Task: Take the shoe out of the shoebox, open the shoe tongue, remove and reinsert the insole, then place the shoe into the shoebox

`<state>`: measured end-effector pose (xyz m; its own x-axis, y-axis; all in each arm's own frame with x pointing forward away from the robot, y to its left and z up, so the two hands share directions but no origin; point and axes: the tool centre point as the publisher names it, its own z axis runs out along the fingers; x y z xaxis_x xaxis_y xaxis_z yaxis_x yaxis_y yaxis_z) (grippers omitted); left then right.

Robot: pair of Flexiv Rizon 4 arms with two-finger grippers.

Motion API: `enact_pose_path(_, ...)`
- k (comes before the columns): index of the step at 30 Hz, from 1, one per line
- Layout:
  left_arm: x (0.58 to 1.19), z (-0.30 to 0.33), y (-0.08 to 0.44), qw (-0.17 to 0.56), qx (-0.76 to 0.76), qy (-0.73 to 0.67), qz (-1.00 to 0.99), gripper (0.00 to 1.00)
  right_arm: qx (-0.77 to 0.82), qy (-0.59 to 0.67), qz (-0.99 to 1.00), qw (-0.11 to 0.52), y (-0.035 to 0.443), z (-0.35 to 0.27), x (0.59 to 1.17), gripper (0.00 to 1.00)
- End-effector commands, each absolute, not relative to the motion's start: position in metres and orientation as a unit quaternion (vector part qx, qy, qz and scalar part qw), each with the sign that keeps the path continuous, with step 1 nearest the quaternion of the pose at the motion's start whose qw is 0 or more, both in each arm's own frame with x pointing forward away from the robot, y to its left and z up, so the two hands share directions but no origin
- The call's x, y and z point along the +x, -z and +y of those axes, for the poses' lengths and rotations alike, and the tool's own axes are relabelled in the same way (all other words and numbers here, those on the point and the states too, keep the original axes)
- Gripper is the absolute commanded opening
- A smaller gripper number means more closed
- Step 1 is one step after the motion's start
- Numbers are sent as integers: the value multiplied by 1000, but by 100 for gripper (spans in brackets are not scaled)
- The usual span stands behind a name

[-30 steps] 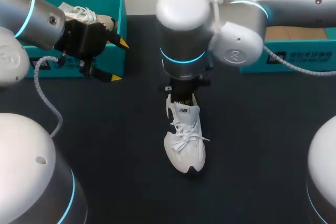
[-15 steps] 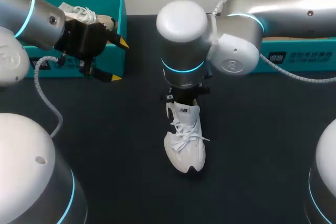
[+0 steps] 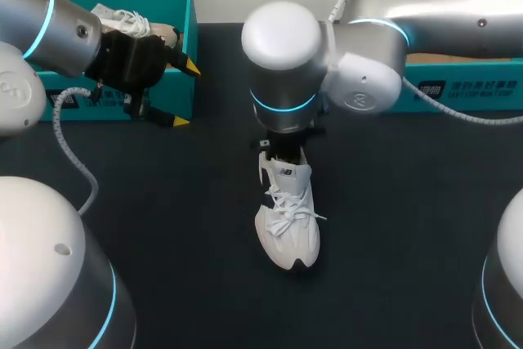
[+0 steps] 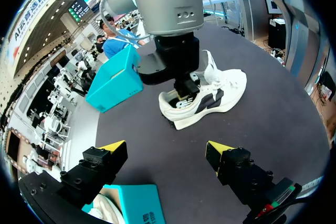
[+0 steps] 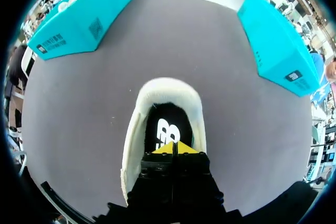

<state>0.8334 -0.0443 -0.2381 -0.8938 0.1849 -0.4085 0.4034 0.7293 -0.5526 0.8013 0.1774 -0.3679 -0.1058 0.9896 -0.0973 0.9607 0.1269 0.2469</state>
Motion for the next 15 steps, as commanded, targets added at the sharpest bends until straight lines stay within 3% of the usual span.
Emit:
enact_pose_path(1, 832, -44, 238, 165, 161, 329, 916, 100, 655, -70, 741, 132, 373, 174, 810, 0)
enact_pose_path(15, 832, -44, 238, 165, 161, 329, 916, 100, 637, -68, 758, 118, 410, 185, 826, 0)
